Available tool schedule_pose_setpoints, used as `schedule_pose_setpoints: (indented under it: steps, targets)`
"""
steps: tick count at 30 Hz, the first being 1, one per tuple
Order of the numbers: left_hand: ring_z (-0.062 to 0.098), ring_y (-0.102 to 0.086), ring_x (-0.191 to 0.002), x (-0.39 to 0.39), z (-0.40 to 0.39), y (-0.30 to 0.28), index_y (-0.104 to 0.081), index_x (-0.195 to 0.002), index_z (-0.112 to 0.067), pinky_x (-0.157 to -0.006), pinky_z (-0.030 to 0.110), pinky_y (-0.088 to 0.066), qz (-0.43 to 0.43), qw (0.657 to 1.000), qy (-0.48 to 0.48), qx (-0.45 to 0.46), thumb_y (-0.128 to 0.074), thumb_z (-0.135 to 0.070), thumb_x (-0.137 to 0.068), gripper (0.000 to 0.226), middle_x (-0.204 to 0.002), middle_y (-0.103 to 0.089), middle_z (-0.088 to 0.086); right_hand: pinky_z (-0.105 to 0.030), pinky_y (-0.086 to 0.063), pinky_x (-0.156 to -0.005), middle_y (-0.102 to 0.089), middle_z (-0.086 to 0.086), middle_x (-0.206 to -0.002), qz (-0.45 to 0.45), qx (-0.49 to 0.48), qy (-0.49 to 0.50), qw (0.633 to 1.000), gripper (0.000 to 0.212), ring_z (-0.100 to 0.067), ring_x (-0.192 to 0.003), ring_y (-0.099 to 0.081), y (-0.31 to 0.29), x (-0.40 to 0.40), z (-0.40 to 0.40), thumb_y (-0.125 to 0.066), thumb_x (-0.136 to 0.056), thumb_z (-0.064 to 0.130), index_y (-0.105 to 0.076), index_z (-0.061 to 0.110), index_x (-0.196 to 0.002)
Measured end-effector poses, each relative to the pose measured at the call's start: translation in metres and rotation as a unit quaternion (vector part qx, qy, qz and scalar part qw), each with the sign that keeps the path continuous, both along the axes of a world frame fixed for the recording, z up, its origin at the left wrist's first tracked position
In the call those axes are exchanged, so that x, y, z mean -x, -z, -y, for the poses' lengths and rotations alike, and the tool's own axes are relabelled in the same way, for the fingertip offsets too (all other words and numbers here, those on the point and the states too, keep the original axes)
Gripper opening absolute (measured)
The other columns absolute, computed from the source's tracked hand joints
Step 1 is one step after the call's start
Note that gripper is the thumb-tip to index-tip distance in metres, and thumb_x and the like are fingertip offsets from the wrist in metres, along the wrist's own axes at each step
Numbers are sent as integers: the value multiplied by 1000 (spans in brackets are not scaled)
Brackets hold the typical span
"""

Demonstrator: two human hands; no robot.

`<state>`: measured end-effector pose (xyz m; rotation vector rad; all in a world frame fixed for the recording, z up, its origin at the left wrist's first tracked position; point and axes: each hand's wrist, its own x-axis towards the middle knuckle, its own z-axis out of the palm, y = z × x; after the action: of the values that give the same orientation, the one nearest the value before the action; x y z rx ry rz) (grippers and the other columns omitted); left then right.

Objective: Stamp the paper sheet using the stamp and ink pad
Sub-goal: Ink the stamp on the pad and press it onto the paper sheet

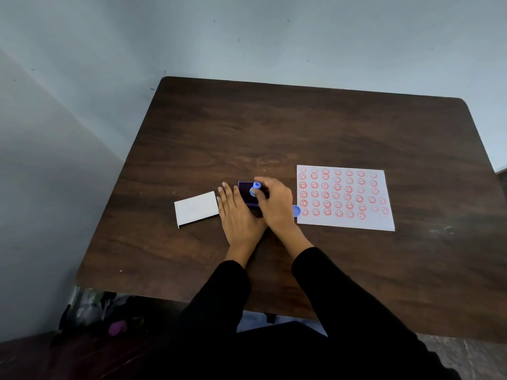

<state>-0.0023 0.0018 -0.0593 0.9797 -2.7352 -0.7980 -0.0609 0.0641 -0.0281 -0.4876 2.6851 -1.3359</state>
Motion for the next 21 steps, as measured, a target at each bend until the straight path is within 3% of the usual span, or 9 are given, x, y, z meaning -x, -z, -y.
schedule_pose_setpoints:
  steps: [9, 13, 21]
  targets:
    - [26, 1, -149, 2, 0, 3, -19, -149, -4, -120, 35, 3, 21, 999, 5, 26, -48, -38, -92, 72, -160, -6, 16, -26, -42, -89, -66, -11, -111, -62, -38, -9, 997, 25, -22, -108, -54, 6, -7, 4, -60, -86, 13, -62, 7, -110]
    - [26, 1, -149, 4, 1, 4, -18, -149, -5, -121, 36, 2, 29, 999, 8, 33, -47, -38, -93, 71, -160, -6, 16, -23, -39, -84, -67, -12, -107, -49, -22, 2, 999, 24, -23, -105, -54, 7, -7, 5, -63, -84, 11, -64, 5, -107]
    - [29, -2, -149, -4, -2, 6, -19, -148, -1, -120, 36, 1, 32, 999, 16, 39, -46, -36, -91, 71, -159, -7, 19, -31, -43, -76, -66, -13, -89, -28, -8, 7, 1000, 14, -25, -91, -53, 9, -9, 7, -69, -77, 11, -60, 4, -84]
